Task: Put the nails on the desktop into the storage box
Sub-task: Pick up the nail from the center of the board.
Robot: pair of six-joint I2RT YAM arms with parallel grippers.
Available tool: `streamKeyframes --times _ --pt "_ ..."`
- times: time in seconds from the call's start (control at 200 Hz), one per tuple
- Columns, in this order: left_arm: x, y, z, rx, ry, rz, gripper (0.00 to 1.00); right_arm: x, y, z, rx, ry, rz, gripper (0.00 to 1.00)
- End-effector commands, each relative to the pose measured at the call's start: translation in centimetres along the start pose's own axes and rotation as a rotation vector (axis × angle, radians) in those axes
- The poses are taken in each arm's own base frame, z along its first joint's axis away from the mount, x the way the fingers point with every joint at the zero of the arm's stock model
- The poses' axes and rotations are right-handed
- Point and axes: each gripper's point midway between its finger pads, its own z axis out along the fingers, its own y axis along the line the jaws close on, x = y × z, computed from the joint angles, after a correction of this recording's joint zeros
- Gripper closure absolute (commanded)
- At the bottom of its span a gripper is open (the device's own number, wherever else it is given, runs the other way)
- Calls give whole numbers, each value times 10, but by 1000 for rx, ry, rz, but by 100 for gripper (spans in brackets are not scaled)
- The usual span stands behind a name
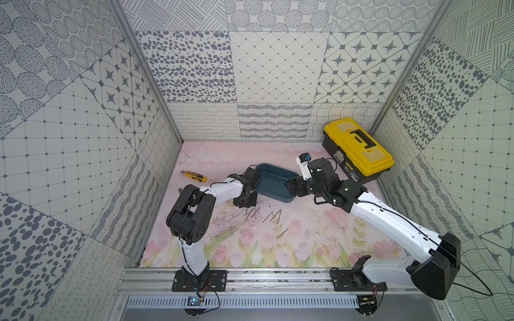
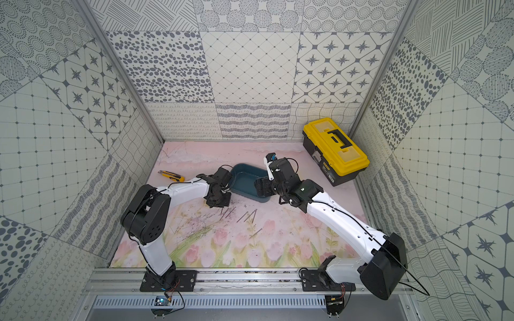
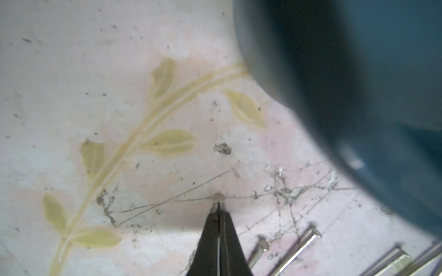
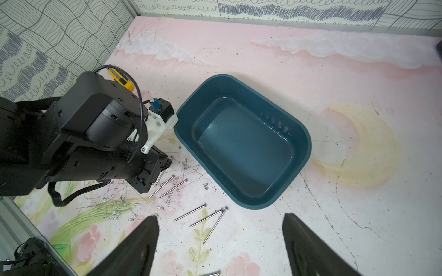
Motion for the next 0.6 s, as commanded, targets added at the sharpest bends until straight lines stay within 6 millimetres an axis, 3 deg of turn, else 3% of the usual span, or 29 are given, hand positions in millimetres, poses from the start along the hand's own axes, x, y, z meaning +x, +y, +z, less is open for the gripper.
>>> streamKeyframes --times 0.0,0.245,0.595 --pt "29 4 12 -9 107 15 100 -8 2 -6 -4 -45 -14 13" --pt "30 5 7 -10 96 14 100 -6 0 -5 5 -42 -18 13" --pt "18 7 -17 -21 48 49 100 -6 -1 -5 8 -43 -19 13"
